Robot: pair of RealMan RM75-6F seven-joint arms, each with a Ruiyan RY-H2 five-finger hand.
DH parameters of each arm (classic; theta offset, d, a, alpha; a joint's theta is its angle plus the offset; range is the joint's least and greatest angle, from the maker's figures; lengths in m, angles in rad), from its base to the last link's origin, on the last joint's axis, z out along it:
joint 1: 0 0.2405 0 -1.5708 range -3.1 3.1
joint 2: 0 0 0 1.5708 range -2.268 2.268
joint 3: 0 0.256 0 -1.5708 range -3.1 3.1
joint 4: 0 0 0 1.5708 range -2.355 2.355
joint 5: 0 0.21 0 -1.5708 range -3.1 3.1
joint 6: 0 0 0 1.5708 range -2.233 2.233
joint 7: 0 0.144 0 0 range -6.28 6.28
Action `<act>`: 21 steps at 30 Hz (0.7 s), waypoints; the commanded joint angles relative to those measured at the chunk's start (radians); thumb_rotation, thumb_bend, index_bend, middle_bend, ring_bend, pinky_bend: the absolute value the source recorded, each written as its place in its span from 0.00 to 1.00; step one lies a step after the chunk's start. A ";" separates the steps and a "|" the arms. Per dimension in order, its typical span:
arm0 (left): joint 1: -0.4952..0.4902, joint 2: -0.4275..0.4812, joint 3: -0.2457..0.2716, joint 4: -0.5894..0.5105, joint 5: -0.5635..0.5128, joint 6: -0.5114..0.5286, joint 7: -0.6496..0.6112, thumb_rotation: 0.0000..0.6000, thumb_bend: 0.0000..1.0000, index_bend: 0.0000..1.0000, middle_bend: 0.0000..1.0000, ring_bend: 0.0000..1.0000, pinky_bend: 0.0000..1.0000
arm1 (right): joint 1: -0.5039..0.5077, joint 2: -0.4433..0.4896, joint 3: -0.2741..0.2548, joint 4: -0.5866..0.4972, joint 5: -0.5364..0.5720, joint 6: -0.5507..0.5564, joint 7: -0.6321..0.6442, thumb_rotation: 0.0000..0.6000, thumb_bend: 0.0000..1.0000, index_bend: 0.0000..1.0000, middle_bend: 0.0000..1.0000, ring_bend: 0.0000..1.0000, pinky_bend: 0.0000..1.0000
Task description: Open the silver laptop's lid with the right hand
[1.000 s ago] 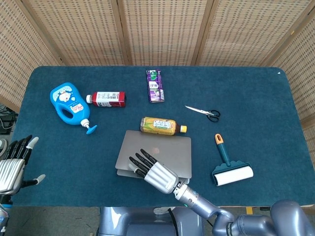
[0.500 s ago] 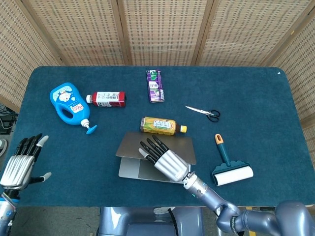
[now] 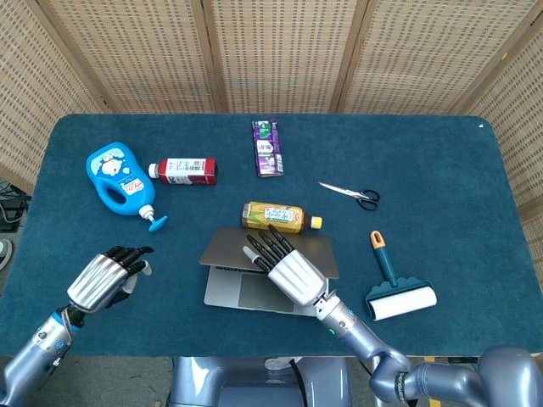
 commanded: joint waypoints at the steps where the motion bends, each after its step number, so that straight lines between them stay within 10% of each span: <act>1: -0.043 -0.060 0.027 0.064 0.029 -0.003 -0.050 1.00 0.79 0.52 0.30 0.38 0.42 | 0.001 0.003 0.002 -0.004 0.005 -0.002 0.004 1.00 0.73 0.08 0.10 0.01 0.10; 21: -0.191 -0.325 0.043 0.229 0.012 -0.119 -0.091 1.00 0.80 0.55 0.31 0.38 0.42 | 0.004 0.006 0.006 -0.020 0.029 -0.001 0.014 1.00 0.73 0.08 0.10 0.01 0.10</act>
